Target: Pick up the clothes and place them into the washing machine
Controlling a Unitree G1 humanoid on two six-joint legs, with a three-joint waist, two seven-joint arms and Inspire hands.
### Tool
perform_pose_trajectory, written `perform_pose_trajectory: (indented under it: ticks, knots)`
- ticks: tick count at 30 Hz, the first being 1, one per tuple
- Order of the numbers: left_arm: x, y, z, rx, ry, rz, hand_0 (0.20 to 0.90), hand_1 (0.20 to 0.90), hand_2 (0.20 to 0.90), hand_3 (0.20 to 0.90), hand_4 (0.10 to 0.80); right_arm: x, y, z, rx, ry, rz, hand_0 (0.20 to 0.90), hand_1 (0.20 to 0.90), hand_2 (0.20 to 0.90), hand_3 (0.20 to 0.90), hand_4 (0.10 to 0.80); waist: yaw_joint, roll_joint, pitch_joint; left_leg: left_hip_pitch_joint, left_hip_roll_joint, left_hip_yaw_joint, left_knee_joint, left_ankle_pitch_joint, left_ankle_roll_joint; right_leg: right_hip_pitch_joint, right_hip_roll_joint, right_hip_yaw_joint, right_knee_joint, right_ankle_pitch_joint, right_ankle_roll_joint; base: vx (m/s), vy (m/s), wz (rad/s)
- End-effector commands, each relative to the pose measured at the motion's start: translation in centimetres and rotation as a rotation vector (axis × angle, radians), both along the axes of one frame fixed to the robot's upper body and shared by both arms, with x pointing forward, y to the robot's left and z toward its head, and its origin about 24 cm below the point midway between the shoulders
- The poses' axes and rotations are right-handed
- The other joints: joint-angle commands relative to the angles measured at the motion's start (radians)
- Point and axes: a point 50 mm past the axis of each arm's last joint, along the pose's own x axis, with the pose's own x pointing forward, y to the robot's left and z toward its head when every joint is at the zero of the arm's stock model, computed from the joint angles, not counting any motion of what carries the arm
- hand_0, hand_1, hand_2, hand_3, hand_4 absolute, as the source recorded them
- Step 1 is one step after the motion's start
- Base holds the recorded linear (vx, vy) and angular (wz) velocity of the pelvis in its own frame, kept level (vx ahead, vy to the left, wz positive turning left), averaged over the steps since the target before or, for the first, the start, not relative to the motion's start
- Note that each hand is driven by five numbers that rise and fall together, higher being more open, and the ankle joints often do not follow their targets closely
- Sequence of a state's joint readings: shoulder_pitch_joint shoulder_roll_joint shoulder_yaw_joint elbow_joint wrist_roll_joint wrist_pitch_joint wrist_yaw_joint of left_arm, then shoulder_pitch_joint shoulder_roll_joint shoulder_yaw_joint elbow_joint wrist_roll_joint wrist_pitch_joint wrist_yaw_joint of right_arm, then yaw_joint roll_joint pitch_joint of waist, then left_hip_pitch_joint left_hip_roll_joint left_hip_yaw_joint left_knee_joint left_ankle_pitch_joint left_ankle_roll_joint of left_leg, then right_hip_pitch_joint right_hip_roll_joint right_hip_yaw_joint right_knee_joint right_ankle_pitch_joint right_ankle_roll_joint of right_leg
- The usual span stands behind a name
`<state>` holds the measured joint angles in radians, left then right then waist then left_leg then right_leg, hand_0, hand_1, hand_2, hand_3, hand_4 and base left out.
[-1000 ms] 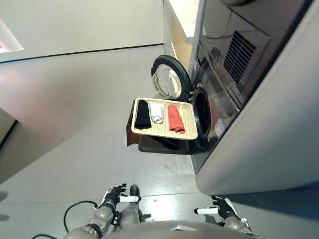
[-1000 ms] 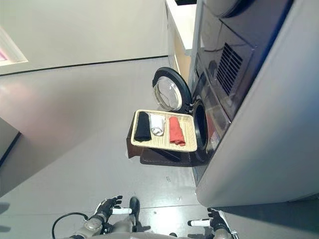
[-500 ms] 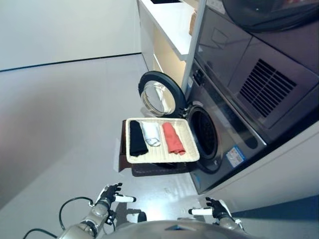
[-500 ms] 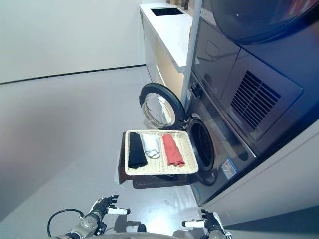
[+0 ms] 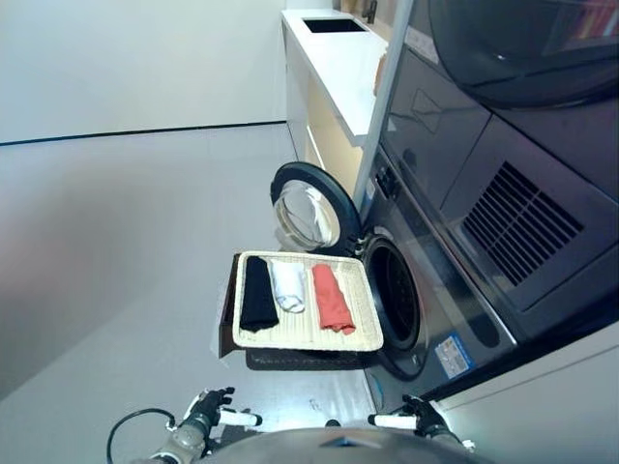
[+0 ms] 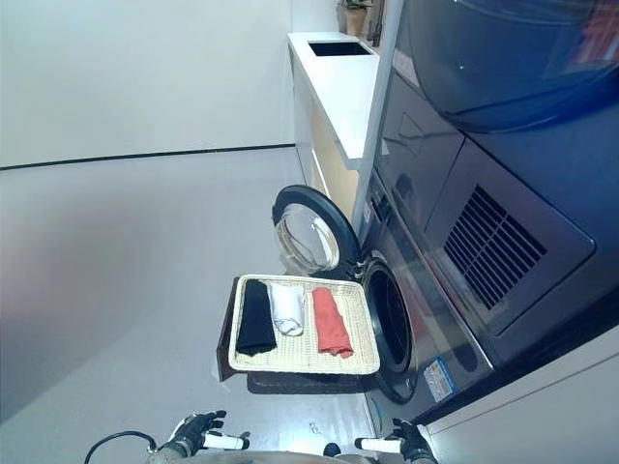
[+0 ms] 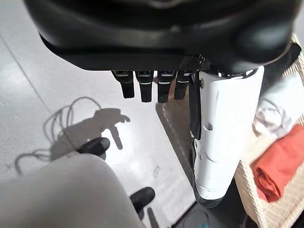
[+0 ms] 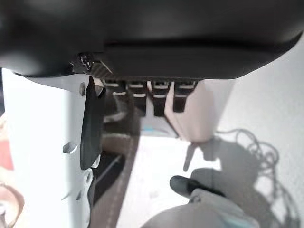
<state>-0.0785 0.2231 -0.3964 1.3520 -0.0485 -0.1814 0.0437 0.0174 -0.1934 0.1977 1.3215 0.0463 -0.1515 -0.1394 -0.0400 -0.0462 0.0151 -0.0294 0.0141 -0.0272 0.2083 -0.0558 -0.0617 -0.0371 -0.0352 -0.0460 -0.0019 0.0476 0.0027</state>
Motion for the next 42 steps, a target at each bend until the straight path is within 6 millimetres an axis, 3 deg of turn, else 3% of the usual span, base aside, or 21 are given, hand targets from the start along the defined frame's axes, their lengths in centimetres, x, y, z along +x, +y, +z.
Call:
perform_pose_trajectory:
  ticks: [1, 4, 6, 9, 12, 14, 16, 18, 21, 24, 25, 26, 27, 28, 29, 34, 39, 42]
  knots:
    - [2.9, -1.2, 0.8, -0.031, -0.123, 0.007, 0.900, 0.900, 0.900, 0.900, 0.800, 1.4, -2.9, 1.1, -0.091, -0.071, -0.005, 0.900, 0.900, 0.900, 0.900, 0.800, 0.020, -0.019, 0.028, -0.108, -0.086, 0.001, 0.311, 0.082, -0.009, 0.023, 0.016, 0.051, -0.026, 0.021, 0.009, 0.038, -0.029, -0.04]
    - [2.7, -1.0, 0.8, -0.030, -0.126, 0.026, 0.900, 0.900, 0.900, 0.900, 0.800, 1.8, -2.7, 1.1, -0.089, -0.085, -0.009, 0.900, 0.900, 0.900, 0.900, 0.800, 0.037, -0.031, 0.023, -0.145, -0.063, -0.006, 0.251, 0.058, 0.011, 0.045, 0.002, 0.068, -0.043, 0.014, 0.016, 0.162, 0.032, -0.21]
    - [2.4, -1.0, 0.7, -0.023, -0.119, 0.030, 0.900, 0.900, 0.900, 0.900, 0.800, 2.1, -2.5, 1.2, -0.085, -0.092, 0.000, 0.900, 0.900, 0.900, 0.900, 0.800, 0.053, -0.042, 0.016, -0.146, -0.004, -0.009, 0.107, 0.015, 0.023, 0.065, -0.016, 0.091, -0.052, -0.004, 0.037, 0.235, 0.120, -0.21]
    - [2.1, -1.0, 0.5, -0.004, -0.104, 0.030, 0.900, 0.900, 0.900, 0.900, 0.800, 2.5, -2.5, 1.2, -0.094, -0.097, 0.001, 0.900, 0.900, 0.900, 0.900, 0.800, 0.064, -0.006, 0.009, -0.162, 0.132, -0.036, -0.161, 0.143, -0.010, 0.091, -0.014, 0.121, -0.068, -0.052, 0.063, 0.246, 0.207, -0.09]
    - [1.7, -1.1, 0.4, 0.002, -0.091, 0.026, 0.900, 0.900, 0.900, 0.900, 0.800, 2.2, -2.8, 1.2, -0.106, -0.088, -0.003, 0.900, 0.900, 0.900, 0.900, 0.800, 0.065, 0.025, 0.005, -0.172, 0.179, 0.014, -0.271, 0.214, -0.045, 0.140, -0.037, 0.140, -0.073, -0.101, 0.089, 0.282, 0.270, -0.14]
    - [1.3, -0.9, 0.3, 0.004, -0.081, 0.025, 0.900, 0.900, 0.900, 0.900, 0.800, 1.9, -2.8, 1.1, -0.103, -0.073, -0.010, 0.900, 0.900, 0.900, 0.900, 0.800, 0.068, 0.037, -0.019, -0.148, 0.169, 0.002, -0.276, 0.210, -0.041, 0.148, -0.060, 0.151, -0.066, -0.109, 0.104, 0.281, 0.305, -0.40]
    - [1.7, -0.8, 0.4, 0.008, -0.093, 0.011, 0.900, 0.900, 0.900, 0.900, 0.800, 1.5, -2.9, 1.0, -0.104, -0.061, -0.034, 0.900, 0.900, 0.900, 0.900, 0.800, 0.071, 0.028, -0.034, -0.146, 0.134, 0.019, -0.233, 0.182, -0.027, 0.143, -0.118, 0.151, -0.026, -0.099, 0.134, 0.293, 0.345, -0.80]
    - [2.3, -0.1, 0.7, 0.024, -0.109, 0.013, 0.900, 0.900, 0.900, 0.900, 0.800, 1.9, -2.8, 1.1, -0.093, -0.078, -0.056, 0.900, 0.900, 0.900, 0.900, 0.800, 0.073, 0.023, -0.029, -0.136, 0.104, 0.043, -0.205, 0.143, -0.001, 0.090, -0.138, 0.167, 0.115, -0.077, 0.139, 0.195, 0.278, -0.78]
    - [3.3, 1.0, 1.3, 0.055, -0.145, 0.029, 0.900, 0.900, 0.900, 0.900, 0.800, 3.3, -2.5, 1.5, -0.087, -0.135, -0.062, 0.900, 0.900, 0.900, 0.900, 0.800, 0.060, 0.041, 0.024, -0.102, 0.079, 0.070, -0.177, 0.100, 0.042, -0.053, -0.140, 0.139, 0.361, 0.023, 0.129, 0.064, 0.278, -0.51]
    - [3.4, 1.7, 1.5, 0.069, -0.146, 0.050, 0.900, 0.900, 0.900, 0.900, 0.800, 3.7, -2.5, 1.6, -0.087, -0.148, -0.064, 0.900, 0.900, 0.900, 0.900, 0.800, 0.047, 0.061, 0.043, -0.069, 0.066, 0.081, -0.187, 0.087, 0.055, -0.139, -0.096, 0.038, 0.416, -0.011, 0.111, 0.126, 0.246, -0.33]
    - [3.3, 1.9, 1.5, 0.070, -0.138, 0.058, 0.900, 0.900, 0.900, 0.900, 0.800, 3.4, -2.5, 1.5, -0.085, -0.139, -0.068, 0.900, 0.900, 0.900, 0.900, 0.800, 0.045, 0.059, 0.040, -0.053, 0.059, 0.084, -0.199, 0.081, 0.054, -0.150, -0.086, -0.008, 0.379, -0.039, 0.102, 0.150, 0.107, -0.19]
    - [3.3, 1.9, 1.5, 0.070, -0.138, 0.058, 0.900, 0.900, 0.900, 0.900, 0.800, 3.4, -2.5, 1.5, -0.085, -0.139, -0.068, 0.900, 0.900, 0.900, 0.900, 0.800, 0.042, 0.059, 0.042, -0.050, 0.058, 0.082, -0.200, 0.080, 0.053, -0.147, -0.087, -0.011, 0.381, -0.042, 0.102, 0.239, 0.036, -0.10]
    - [2.9, 1.9, 1.3, 0.061, -0.124, 0.059, 0.900, 0.900, 0.900, 0.900, 0.800, 2.6, -2.7, 1.3, -0.087, -0.111, -0.078, 0.900, 0.900, 0.900, 0.900, 0.800, 0.036, 0.042, 0.028, -0.033, 0.032, 0.078, -0.220, 0.073, 0.045, -0.131, -0.077, -0.053, 0.221, -0.044, 0.097, 0.171, -0.008, -0.03]
    - [2.9, 1.9, 1.3, 0.061, -0.123, 0.059, 0.900, 0.900, 0.900, 0.900, 0.800, 2.6, -2.7, 1.3, -0.087, -0.110, -0.078, 0.900, 0.900, 0.900, 0.900, 0.800, 0.033, 0.043, 0.031, -0.028, 0.033, 0.075, -0.221, 0.072, 0.044, -0.122, -0.076, -0.057, 0.214, -0.043, 0.097, 0.310, -0.032, 0.04]
    - [2.7, 1.4, 1.1, 0.047, -0.116, 0.049, 0.900, 0.900, 0.900, 0.900, 0.800, 1.5, -2.9, 1.0, -0.093, -0.071, -0.078, 0.900, 0.900, 0.900, 0.900, 0.800, 0.027, 0.028, 0.020, -0.016, 0.012, 0.059, -0.237, 0.068, 0.042, -0.069, -0.070, -0.006, 0.085, -0.033, 0.091, 0.210, -0.039, 0.26]
    - [0.9, -0.2, 0.3, -0.021, -0.077, 0.088, 0.900, 0.900, 0.900, 0.900, 0.800, 1.1, -3.5, 1.1, -0.119, -0.054, -0.053, 0.900, 0.900, 0.900, 0.900, 0.800, 0.049, 0.031, -0.031, 0.014, 0.019, 0.082, -0.296, 0.076, 0.024, 0.014, -0.078, -0.055, -0.038, -0.003, 0.106, 0.175, -0.043, 0.42]
    - [1.3, -0.4, 0.5, -0.028, -0.106, 0.082, 0.900, 0.900, 0.900, 0.900, 0.800, 3.0, -3.4, 1.6, -0.130, -0.121, 0.007, 0.900, 0.900, 0.900, 0.900, 0.800, 0.050, 0.031, -0.025, 0.005, 0.026, 0.069, -0.296, 0.078, 0.012, 0.028, -0.077, -0.063, -0.060, -0.005, 0.103, 0.062, -0.060, 0.07]
    - [2.7, -0.4, 1.2, -0.043, -0.206, 0.117, 0.900, 0.900, 0.900, 0.900, 0.800, 6.5, -3.5, 3.0, -0.163, -0.238, 0.074, 0.900, 0.900, 0.900, 0.900, 0.800, 0.061, 0.039, -0.010, -0.029, 0.028, 0.058, -0.296, 0.082, 0.006, 0.007, -0.080, -0.074, -0.081, 0.000, 0.107, -0.022, -0.051, 0.11]
